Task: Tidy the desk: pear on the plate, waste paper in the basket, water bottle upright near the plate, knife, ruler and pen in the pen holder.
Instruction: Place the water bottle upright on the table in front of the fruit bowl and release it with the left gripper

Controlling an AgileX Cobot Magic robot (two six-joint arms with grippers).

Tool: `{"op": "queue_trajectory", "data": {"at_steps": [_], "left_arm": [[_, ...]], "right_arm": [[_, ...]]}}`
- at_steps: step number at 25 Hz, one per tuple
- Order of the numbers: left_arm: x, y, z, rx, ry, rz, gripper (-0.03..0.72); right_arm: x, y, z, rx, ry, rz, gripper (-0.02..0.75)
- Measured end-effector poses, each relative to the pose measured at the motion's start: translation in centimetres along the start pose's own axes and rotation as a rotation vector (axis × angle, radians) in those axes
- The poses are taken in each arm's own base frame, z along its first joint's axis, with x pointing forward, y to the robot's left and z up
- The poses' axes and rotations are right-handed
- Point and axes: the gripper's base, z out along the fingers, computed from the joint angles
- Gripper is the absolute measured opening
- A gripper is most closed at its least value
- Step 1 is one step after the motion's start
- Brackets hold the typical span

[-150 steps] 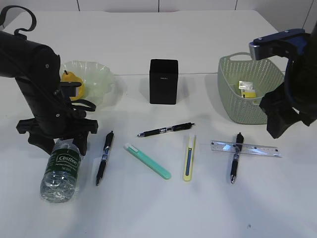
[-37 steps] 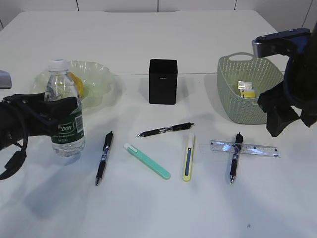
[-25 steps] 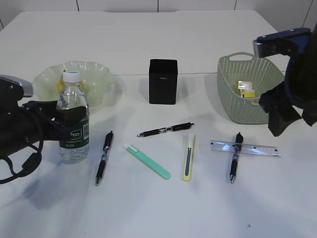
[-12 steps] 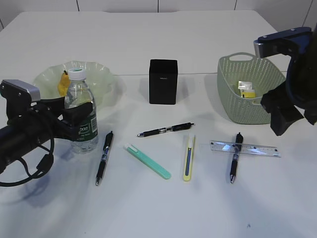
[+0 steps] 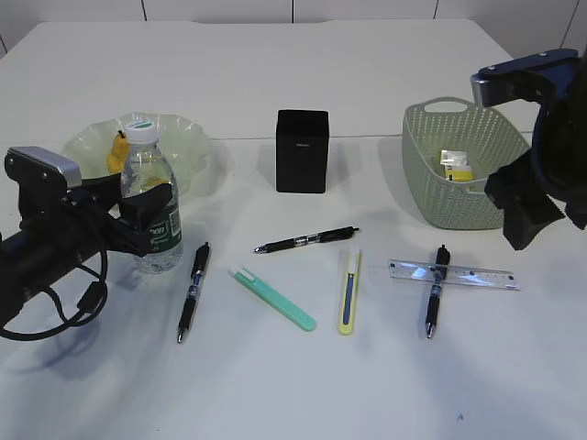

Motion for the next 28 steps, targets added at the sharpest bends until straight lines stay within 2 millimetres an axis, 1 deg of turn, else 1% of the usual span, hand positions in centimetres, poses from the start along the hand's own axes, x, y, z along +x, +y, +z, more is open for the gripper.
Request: {"op": "queue_trajectory", "data": {"at_steps": [8,15,20,26,28], "left_arm": [[-0.03,0.04,0.04,-0.003,-0.002,0.115,0.396],[-0.04,0.08,0.04,-0.007,-0.002,0.124,0.398],[-0.04,0.13,0.04,-0.013,-0.002,0.124,0.426],[-0.05,0.18,0.04,-0.019,-0.002,0.125,0.437],[-0.08,0.18,0.00,-0.020,-0.001,0.127,0.454]], "right_arm": [[0.00,0.00,0.00,0.000,0.000,0.000,0.521],[0.00,-0.01,0.00,0.001,0.000,0.000,0.521],[0.00,-0.01,0.00,0.001,0.000,0.000,0.521],[0.00,-0.01,0.00,0.001,0.000,0.000,0.521],[0.00,-0.01,0.00,0.001,0.000,0.000,0.521]]}}
